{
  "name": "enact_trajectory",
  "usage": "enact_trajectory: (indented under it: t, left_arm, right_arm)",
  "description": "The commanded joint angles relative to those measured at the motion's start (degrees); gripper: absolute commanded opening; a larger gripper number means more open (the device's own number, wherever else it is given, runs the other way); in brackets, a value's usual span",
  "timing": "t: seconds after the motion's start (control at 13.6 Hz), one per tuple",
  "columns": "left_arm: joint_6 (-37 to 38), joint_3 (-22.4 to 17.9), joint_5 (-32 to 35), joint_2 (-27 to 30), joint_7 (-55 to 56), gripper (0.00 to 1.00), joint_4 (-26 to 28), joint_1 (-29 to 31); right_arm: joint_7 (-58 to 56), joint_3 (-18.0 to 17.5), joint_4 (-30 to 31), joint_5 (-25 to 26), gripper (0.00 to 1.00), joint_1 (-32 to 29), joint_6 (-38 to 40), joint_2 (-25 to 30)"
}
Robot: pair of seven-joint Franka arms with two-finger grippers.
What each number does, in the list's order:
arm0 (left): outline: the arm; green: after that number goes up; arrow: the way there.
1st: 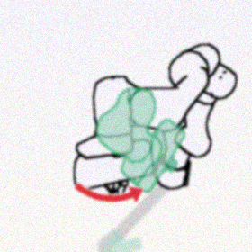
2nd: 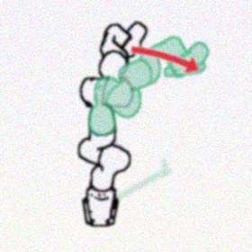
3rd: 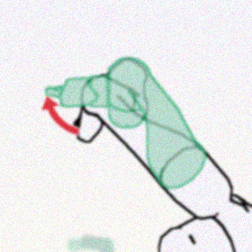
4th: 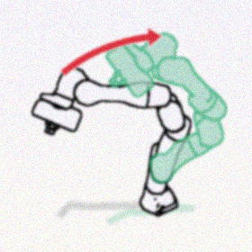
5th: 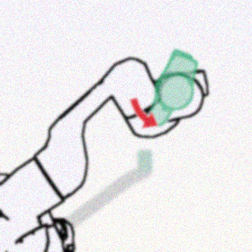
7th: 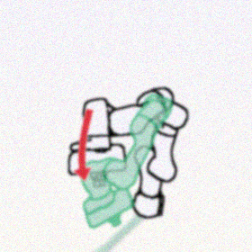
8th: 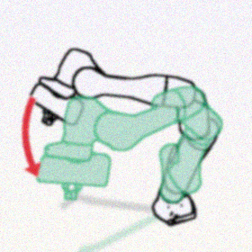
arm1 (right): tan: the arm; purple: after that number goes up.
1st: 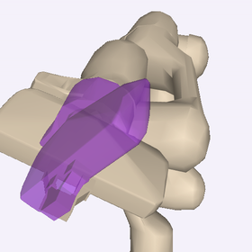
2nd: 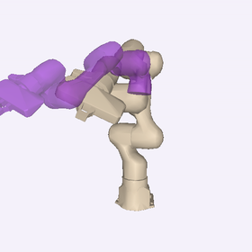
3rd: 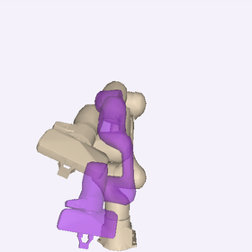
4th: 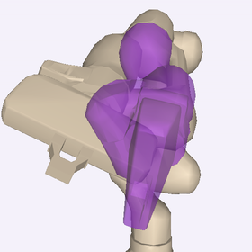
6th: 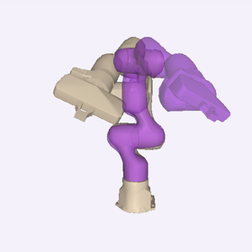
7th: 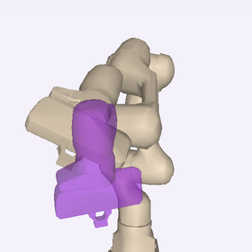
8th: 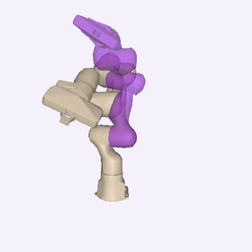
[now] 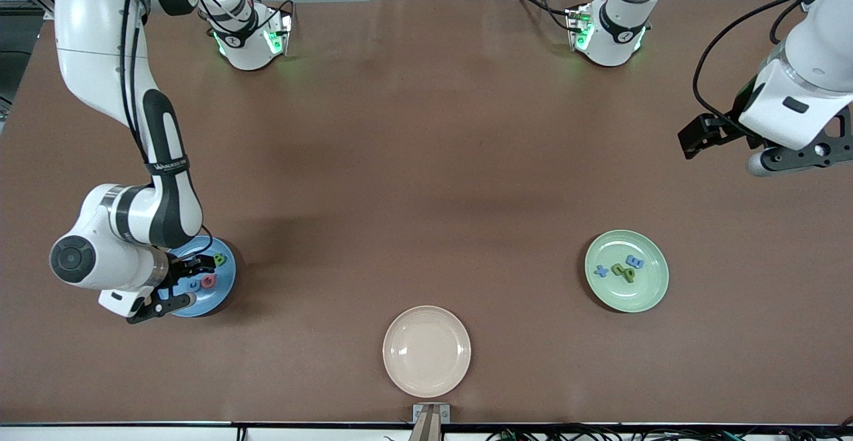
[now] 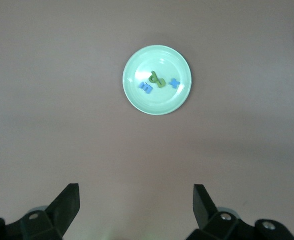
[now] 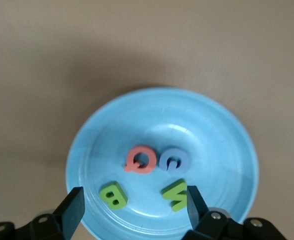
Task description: Sort uppercase to blue plate, lowercase to green plate
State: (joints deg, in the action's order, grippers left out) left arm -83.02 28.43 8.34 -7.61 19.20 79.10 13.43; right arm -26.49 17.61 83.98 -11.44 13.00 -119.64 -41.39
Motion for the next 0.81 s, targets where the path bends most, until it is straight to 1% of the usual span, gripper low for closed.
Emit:
enact_trajectory:
  t: [0.0, 0.15, 0.29, 0.37, 0.52, 0.59, 0.74]
  left_arm:
    - [-0.03, -9.24, -4.03, 6.1, -5.66, 1.0, 5.17, -4.79]
    - [-0.12, -13.12, -7.18, 8.04, -7.41, 1.0, 6.85, -6.48]
    - [-0.12, -17.69, -7.55, 9.36, -9.52, 1.0, 8.0, -9.81]
    - [-0.21, -19.02, -7.55, 9.8, -9.79, 1.0, 8.44, -10.69]
    - [-0.38, -19.21, -7.64, 10.24, -10.23, 1.0, 9.06, -10.53]
    - [-0.47, -19.21, -7.64, 10.24, -10.32, 1.0, 8.88, -10.09]
    - [-0.38, -19.21, -7.64, 10.42, -10.5, 1.0, 8.71, -9.04]
  right_arm:
    - [-0.5, -0.39, 0.22, -1.22, 1.0, -0.09, 4.4, 6.3]
    - [0.03, -0.21, 0.31, -1.13, 1.0, 0.97, 5.56, 10.69]
    - [0.56, -0.03, 0.31, -0.52, 1.0, 0.97, 8.0, 14.12]
    - [1.17, 0.14, 0.14, -0.6, 1.0, 0.97, 10.72, 15.79]
    - [6.41, 0.49, -0.04, -0.43, 1.0, 0.62, 13.72, 19.39]
    - [11.32, 0.15, 0.31, -0.17, 1.0, -0.08, 14.87, 22.37]
    - [15.66, -0.21, 0.66, 2.2, 1.0, -0.78, 17.59, 25.72]
